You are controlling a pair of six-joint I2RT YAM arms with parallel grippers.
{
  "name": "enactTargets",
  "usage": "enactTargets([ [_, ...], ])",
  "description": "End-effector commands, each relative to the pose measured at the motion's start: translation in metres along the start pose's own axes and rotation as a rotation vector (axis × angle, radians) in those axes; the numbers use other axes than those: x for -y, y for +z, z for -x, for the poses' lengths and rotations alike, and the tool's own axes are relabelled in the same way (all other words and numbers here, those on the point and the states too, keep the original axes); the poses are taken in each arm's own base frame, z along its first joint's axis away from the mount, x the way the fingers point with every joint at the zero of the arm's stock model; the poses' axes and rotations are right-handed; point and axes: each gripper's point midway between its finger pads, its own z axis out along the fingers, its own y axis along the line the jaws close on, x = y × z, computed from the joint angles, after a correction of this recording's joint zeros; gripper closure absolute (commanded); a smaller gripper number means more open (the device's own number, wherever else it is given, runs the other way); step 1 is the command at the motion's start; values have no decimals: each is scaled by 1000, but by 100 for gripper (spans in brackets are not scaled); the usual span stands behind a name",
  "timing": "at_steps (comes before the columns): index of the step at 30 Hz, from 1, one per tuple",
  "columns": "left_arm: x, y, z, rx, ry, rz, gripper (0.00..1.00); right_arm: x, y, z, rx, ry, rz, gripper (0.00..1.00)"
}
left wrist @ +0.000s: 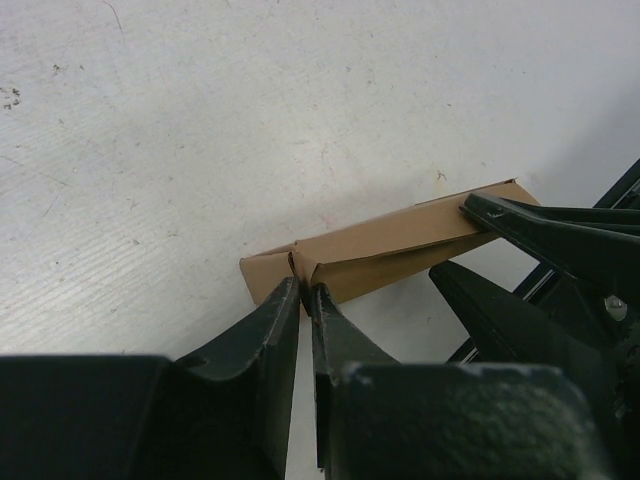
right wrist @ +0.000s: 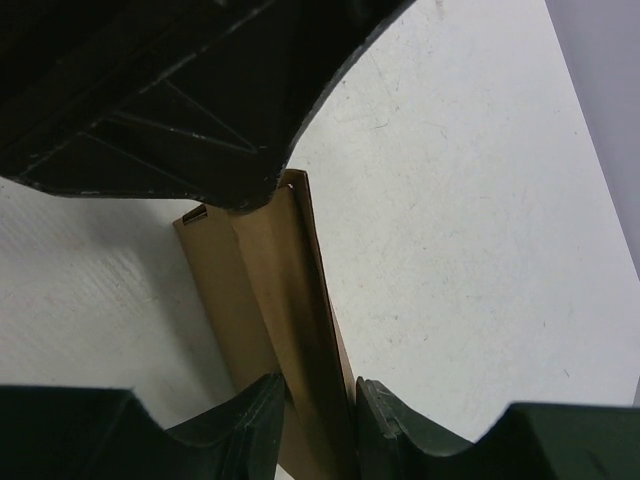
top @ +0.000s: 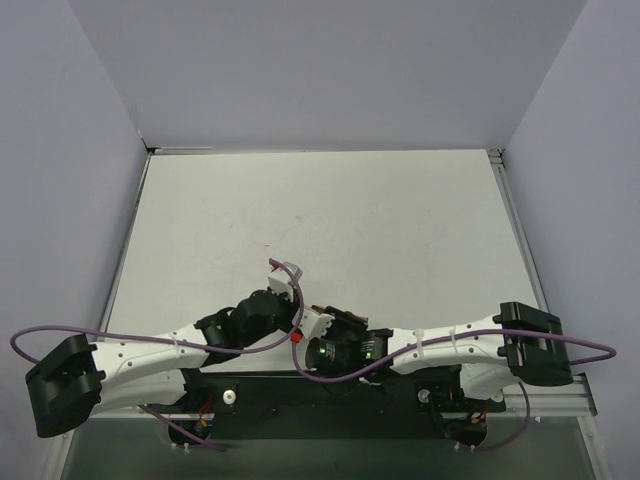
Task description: Fold the paper box
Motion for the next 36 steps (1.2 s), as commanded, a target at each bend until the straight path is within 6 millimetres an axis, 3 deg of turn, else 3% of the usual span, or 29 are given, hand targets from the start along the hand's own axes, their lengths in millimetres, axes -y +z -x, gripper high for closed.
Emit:
enactTargets([
  [1, 7, -6, 11, -3, 30, -19, 78, -7, 3, -14, -68, -11, 12, 68],
  [9, 10, -21, 27, 38, 97, -46, 56, -6, 5, -19, -109, 17, 16, 69],
  [15, -2, -41, 30, 81, 85, -27, 47, -4, 7, -21, -121, 46, 34, 69],
  [16, -10, -43, 23, 63, 88, -5, 46, -4, 6, -21, -121, 48, 38, 69],
  [20, -20, -51, 34, 118, 92, 19, 43, -4, 7, -21, -120, 75, 65, 69],
  [29, -30, -28, 69, 148, 82, 19, 44, -3, 8, -23, -115, 113, 99, 70],
  [30, -23, -26, 83, 174, 59, 5, 44, -5, 9, -24, -121, 105, 101, 70],
  [32, -18, -16, 85, 155, 33, -19, 43, -7, 9, -23, -124, 108, 110, 72],
  [33, -9, -14, 97, 182, 9, -48, 42, -8, 10, -23, -127, 106, 110, 72],
  [35, -6, -3, 99, 165, -18, -57, 41, -9, 11, -22, -127, 109, 110, 72],
  [36, 0, 0, 109, 185, -39, -68, 40, -9, 11, -23, -129, 107, 109, 73],
])
